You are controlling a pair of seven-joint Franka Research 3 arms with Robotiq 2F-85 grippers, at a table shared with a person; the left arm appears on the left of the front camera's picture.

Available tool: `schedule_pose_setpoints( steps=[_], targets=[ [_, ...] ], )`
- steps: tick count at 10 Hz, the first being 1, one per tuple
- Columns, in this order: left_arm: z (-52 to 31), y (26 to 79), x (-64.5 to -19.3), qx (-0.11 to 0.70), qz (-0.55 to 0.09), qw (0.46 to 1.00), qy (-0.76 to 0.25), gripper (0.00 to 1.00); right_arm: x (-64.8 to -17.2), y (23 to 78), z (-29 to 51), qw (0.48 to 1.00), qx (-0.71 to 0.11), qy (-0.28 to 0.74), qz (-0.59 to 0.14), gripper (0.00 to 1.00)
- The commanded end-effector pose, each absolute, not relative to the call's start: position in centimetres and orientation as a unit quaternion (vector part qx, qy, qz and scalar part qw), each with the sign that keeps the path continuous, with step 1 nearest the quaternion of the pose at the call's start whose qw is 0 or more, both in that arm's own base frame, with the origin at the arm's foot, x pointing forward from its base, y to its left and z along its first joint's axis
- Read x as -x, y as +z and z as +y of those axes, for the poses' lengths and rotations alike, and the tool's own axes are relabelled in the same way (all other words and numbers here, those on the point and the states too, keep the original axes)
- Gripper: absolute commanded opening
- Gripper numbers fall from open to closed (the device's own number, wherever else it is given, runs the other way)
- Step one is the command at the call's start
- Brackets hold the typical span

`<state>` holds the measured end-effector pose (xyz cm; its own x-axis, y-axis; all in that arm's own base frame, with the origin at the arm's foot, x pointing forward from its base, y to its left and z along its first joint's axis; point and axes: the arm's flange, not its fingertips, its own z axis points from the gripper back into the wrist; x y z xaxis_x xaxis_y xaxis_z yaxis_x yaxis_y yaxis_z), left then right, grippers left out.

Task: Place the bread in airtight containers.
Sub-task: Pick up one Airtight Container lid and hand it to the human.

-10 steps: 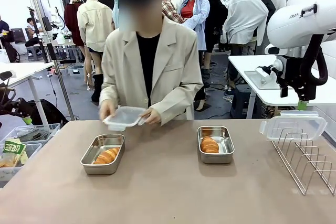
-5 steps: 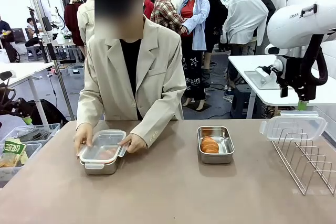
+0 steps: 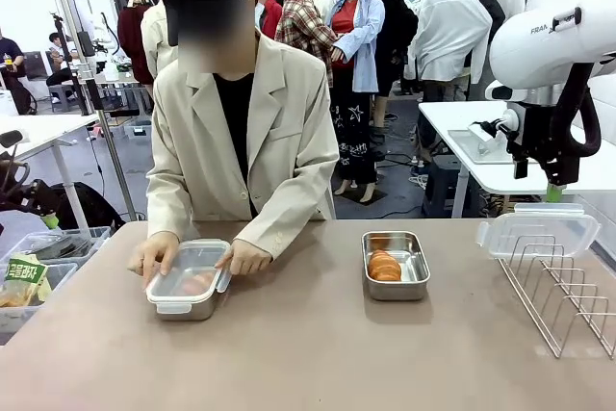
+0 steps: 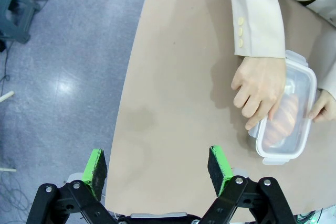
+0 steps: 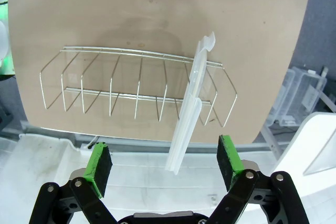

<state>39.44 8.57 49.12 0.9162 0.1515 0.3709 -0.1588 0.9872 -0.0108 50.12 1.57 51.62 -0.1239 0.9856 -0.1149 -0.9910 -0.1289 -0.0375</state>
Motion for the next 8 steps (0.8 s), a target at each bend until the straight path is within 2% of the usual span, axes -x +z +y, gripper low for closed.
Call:
schedule_pose_setpoints(
  steps=[1, 8],
  targets=[
    [8.62, 49.24, -39.40, -0.009, -0.187, 0.979, 0.080, 1.00, -49.95, 51.87, 1.46, 0.655, 0.050, 0.753, 0.026, 1.00],
    [8.62, 49.24, -39.40, -0.009, -0.187, 0.979, 0.080, 1.00, -49.95, 51.87, 1.46, 0.655, 0.050, 0.753, 0.026, 1.00]
  ],
)
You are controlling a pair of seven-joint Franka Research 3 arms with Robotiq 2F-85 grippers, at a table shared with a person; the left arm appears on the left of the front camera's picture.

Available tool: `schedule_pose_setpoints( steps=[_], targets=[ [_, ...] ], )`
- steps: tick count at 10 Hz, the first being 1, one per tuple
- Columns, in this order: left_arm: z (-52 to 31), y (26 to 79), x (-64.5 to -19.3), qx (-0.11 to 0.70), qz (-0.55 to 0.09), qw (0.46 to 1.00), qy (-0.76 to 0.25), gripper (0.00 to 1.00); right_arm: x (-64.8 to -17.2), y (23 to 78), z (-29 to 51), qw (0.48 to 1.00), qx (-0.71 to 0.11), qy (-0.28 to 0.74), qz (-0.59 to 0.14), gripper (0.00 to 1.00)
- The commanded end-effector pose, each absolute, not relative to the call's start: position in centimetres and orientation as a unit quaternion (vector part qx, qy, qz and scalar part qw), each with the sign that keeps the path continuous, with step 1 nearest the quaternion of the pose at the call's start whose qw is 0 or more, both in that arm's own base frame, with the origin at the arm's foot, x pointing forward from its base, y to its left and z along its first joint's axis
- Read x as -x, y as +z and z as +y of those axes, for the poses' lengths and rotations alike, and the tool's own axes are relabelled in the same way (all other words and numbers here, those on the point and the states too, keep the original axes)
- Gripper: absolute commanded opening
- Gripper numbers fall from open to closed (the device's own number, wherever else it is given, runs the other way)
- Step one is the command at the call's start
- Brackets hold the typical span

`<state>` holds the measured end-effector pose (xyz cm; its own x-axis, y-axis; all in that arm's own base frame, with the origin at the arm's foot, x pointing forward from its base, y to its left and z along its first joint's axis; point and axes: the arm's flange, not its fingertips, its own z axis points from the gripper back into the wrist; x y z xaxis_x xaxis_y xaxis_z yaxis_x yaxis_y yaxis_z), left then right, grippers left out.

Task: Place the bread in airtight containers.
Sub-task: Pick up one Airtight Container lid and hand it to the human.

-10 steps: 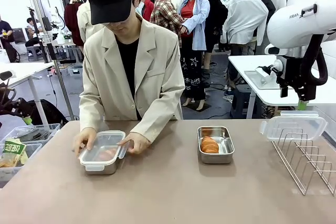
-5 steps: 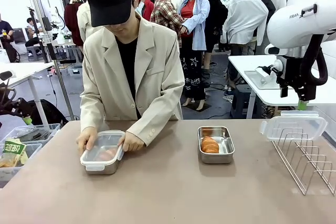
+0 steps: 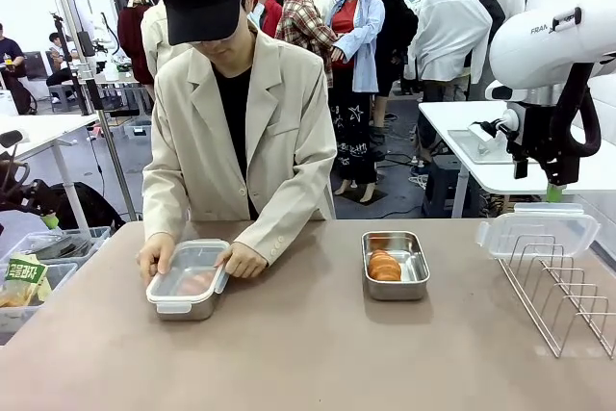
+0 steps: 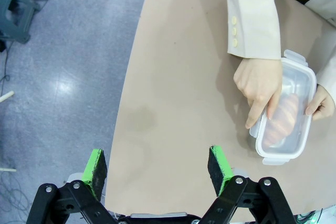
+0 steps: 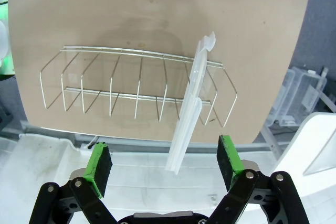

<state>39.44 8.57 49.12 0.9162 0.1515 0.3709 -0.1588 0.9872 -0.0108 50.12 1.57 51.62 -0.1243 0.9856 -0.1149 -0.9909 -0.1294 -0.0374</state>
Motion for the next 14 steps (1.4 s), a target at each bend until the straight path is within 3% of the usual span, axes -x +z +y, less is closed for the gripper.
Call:
schedule_pose_setpoints(
  steps=[1, 14],
  targets=[
    [8.62, 49.24, -39.40, -0.009, -0.187, 0.979, 0.080, 1.00, -49.95, 51.87, 1.46, 0.655, 0.050, 0.753, 0.026, 1.00],
    [8.62, 49.24, -39.40, -0.009, -0.187, 0.979, 0.080, 1.00, -49.95, 51.87, 1.46, 0.655, 0.050, 0.753, 0.026, 1.00]
  ],
)
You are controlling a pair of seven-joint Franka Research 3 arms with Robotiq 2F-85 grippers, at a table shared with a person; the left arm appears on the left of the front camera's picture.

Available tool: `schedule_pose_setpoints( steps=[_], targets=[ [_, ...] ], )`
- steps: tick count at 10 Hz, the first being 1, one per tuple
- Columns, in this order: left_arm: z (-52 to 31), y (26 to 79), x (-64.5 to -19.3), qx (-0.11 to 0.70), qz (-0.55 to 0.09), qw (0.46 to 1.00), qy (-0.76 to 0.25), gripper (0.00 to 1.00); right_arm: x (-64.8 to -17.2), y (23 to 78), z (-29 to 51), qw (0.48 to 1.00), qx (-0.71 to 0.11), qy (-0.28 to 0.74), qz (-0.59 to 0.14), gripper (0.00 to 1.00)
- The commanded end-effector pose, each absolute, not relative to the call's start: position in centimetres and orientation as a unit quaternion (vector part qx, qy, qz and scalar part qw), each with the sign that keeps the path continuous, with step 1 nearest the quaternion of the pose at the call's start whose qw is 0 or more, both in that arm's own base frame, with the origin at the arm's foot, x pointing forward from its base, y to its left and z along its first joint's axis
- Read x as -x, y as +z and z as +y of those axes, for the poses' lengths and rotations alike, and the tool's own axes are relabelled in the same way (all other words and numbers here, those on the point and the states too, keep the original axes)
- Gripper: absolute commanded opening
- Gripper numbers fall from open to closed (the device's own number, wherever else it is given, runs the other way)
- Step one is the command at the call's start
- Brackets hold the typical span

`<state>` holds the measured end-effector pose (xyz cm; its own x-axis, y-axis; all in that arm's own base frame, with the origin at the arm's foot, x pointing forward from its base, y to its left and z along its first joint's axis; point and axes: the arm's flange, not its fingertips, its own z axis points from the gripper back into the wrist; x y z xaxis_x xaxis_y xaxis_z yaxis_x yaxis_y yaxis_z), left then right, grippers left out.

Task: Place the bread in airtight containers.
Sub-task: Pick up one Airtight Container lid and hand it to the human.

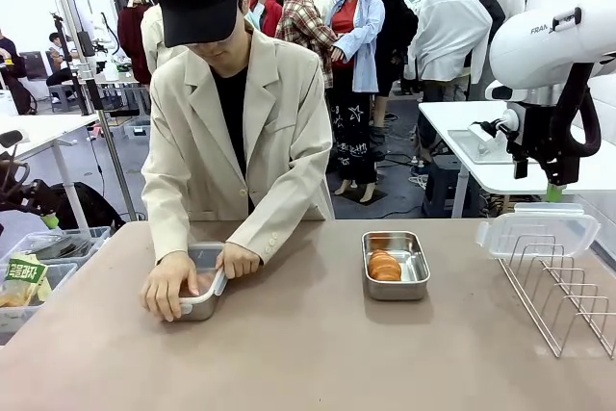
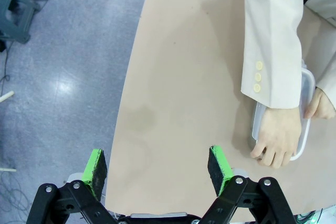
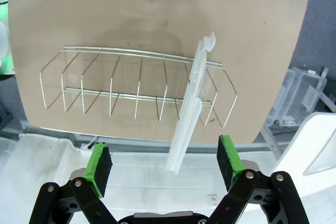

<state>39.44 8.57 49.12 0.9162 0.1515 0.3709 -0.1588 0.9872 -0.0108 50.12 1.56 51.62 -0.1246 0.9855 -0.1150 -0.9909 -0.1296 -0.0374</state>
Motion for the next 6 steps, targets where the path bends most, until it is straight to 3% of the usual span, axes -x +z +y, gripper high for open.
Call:
schedule_pose_setpoints(
  steps=[1, 6],
  targets=[
    [8.62, 49.24, -39.40, -0.009, -0.187, 0.979, 0.080, 1.00, -49.95, 51.87, 1.46, 0.655, 0.050, 0.753, 0.026, 1.00],
    [8.62, 49.24, -39.40, -0.009, -0.187, 0.979, 0.080, 1.00, -49.95, 51.87, 1.46, 0.655, 0.050, 0.753, 0.026, 1.00]
  ],
)
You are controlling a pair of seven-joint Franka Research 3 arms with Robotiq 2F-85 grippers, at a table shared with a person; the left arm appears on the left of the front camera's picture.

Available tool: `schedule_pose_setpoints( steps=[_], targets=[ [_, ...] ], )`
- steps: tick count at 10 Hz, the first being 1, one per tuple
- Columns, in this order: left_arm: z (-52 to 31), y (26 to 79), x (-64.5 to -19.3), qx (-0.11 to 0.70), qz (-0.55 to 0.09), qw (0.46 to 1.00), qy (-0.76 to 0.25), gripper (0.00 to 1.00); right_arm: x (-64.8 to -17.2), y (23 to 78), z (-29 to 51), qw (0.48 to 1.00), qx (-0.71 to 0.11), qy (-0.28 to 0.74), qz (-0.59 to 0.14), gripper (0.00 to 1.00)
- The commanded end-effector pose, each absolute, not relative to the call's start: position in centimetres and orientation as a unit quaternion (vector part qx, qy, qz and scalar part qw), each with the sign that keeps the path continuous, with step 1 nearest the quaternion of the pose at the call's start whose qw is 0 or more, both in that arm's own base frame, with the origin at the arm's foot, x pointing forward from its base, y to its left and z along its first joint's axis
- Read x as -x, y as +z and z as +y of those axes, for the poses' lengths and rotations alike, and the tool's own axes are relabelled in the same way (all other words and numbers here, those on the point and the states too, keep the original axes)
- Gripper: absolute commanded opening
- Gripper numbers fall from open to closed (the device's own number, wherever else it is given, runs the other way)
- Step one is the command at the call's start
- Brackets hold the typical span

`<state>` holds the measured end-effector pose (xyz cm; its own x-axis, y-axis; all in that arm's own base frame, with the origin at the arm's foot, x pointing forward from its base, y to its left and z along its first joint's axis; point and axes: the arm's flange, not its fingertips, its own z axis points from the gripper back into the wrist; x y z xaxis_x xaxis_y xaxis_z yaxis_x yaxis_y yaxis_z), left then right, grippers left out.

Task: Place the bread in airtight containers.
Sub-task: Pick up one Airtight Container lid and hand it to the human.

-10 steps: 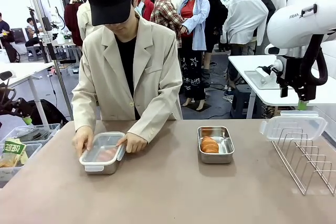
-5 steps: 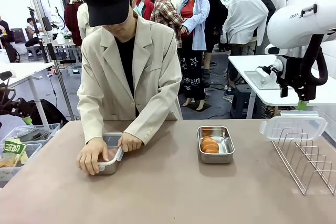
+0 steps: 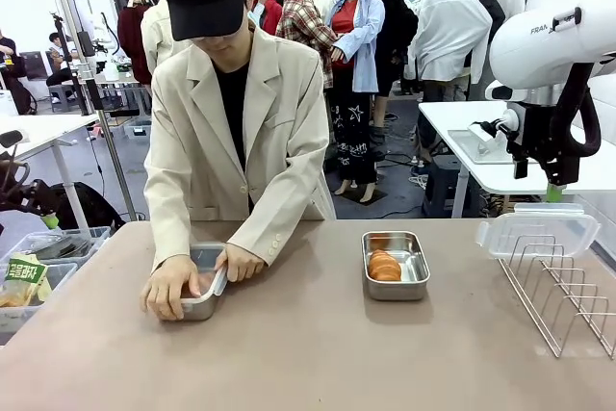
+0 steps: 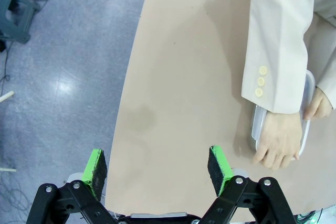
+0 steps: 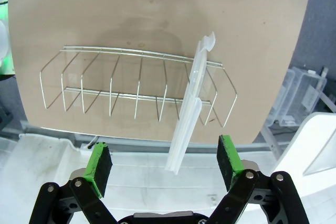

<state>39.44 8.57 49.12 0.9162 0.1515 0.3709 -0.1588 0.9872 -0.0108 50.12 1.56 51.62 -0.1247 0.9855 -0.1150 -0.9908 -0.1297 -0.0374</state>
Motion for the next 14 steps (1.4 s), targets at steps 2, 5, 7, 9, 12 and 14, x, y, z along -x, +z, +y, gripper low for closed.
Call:
schedule_pose_setpoints(
  steps=[2, 5, 7, 9, 12, 14],
  targets=[
    [8.62, 49.24, -39.40, -0.009, -0.187, 0.979, 0.080, 1.00, -49.95, 51.87, 1.46, 0.655, 0.050, 0.753, 0.026, 1.00],
    [8.62, 49.24, -39.40, -0.009, -0.187, 0.979, 0.080, 1.00, -49.95, 51.87, 1.46, 0.655, 0.050, 0.753, 0.026, 1.00],
    [8.62, 49.24, -39.40, -0.009, -0.187, 0.979, 0.080, 1.00, -49.95, 51.87, 1.46, 0.655, 0.050, 0.753, 0.026, 1.00],
    [8.62, 49.24, -39.40, -0.009, -0.187, 0.979, 0.080, 1.00, -49.95, 51.87, 1.46, 0.655, 0.050, 0.753, 0.026, 1.00],
    [8.62, 49.24, -39.40, -0.009, -0.187, 0.979, 0.080, 1.00, -49.95, 51.87, 1.46, 0.655, 0.050, 0.753, 0.026, 1.00],
    [8.62, 49.24, -39.40, -0.009, -0.187, 0.979, 0.080, 1.00, -49.95, 51.87, 1.46, 0.655, 0.050, 0.753, 0.026, 1.00]
  ],
)
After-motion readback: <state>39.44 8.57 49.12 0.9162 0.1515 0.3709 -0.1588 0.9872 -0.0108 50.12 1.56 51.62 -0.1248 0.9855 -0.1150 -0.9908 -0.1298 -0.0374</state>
